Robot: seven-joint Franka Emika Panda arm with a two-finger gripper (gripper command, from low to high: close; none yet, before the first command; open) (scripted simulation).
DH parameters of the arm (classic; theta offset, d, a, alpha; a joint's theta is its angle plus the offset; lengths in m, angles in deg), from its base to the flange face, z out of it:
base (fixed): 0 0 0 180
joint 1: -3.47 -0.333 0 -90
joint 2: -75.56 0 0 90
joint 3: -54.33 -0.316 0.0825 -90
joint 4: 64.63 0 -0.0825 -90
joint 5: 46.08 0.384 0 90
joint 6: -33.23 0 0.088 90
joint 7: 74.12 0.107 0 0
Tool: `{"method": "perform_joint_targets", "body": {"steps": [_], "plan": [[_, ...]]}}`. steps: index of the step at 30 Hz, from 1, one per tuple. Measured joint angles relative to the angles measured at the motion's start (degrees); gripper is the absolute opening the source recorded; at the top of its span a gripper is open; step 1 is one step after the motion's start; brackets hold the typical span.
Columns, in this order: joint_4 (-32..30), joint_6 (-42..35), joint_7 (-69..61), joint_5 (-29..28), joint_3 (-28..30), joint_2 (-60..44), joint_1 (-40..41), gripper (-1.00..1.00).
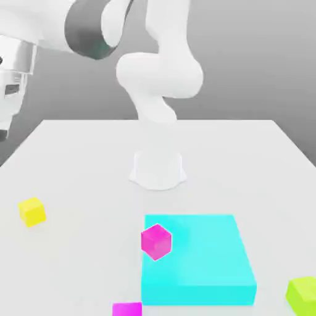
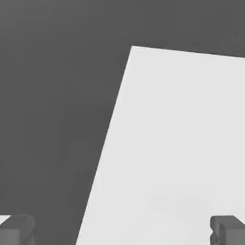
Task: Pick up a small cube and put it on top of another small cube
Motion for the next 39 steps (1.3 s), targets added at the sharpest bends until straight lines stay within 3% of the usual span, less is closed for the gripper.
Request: {"method": "perform_joint_targets", "body": {"steps": [6,10,17,18,25,31,39], "plan": [[-4.8,5.7,14.0,1.0,4.3,-9.4,7.3,0.0],[-8.0,9.5,21.1,4.9,6.3,-15.6,12.8,0.0],[-6.9,20.1,18.6,13.1,1.2,-29.5,17.1,0.0],[-6.7,21.3,18.3,13.5,0.4,-31.0,17.8,-1.0],[-6.7,21.5,18.3,13.4,0.3,-31.1,17.9,-1.0],[-8.8,12.6,22.7,7.6,4.0,-20.0,15.5,-1.0],[3.5,2.3,16.1,1.8,-8.8,-22.9,3.2,-1.0]]}}
